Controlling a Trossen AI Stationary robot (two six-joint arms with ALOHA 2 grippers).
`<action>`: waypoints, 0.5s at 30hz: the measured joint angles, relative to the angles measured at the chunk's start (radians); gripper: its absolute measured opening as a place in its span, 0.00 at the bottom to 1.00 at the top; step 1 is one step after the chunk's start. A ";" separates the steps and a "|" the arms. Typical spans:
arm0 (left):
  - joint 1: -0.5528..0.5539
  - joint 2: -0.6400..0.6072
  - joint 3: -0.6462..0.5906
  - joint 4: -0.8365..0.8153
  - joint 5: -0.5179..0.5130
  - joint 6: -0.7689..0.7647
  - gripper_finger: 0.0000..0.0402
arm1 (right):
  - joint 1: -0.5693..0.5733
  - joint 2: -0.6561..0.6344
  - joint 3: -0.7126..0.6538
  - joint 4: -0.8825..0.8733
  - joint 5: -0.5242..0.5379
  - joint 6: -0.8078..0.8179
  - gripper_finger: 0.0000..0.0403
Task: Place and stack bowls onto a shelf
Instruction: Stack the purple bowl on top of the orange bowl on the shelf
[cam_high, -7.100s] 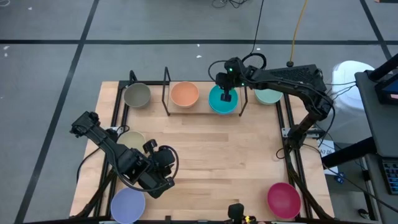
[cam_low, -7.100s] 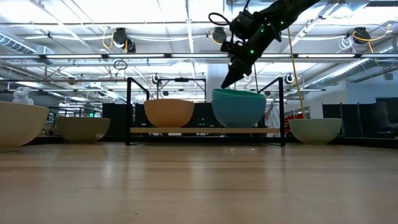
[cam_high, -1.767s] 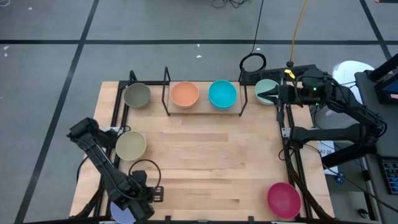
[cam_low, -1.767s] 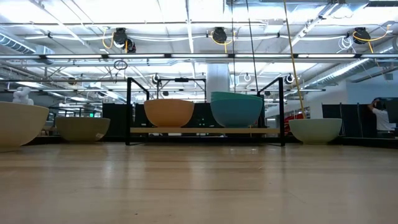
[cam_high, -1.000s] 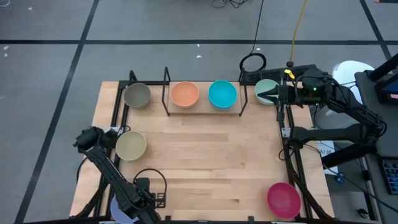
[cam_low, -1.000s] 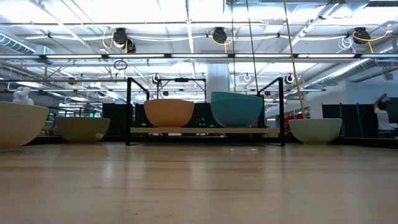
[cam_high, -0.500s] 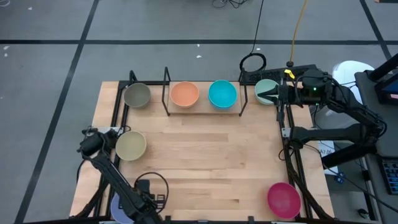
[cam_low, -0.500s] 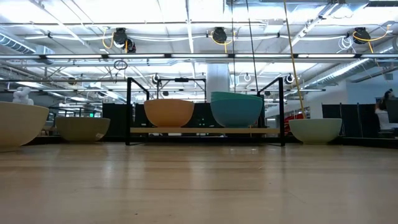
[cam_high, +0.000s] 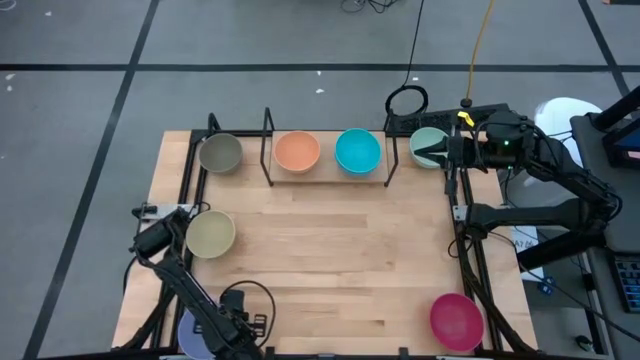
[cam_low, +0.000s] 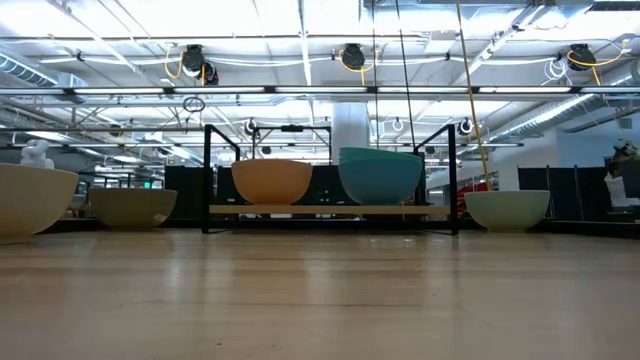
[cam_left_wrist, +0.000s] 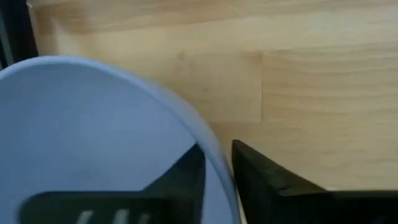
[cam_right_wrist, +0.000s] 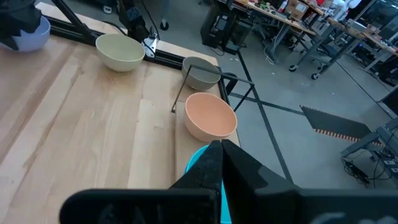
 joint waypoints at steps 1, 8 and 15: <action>0.000 0.000 0.000 0.000 0.000 0.009 0.13 | 0.000 0.000 0.000 0.000 0.000 0.000 0.00; 0.000 -0.001 0.001 -0.008 0.004 0.090 0.02 | 0.000 0.000 0.000 0.000 0.000 -0.004 0.00; 0.041 -0.061 0.001 -0.099 -0.011 0.260 0.02 | 0.000 0.000 0.000 0.000 0.000 -0.008 0.00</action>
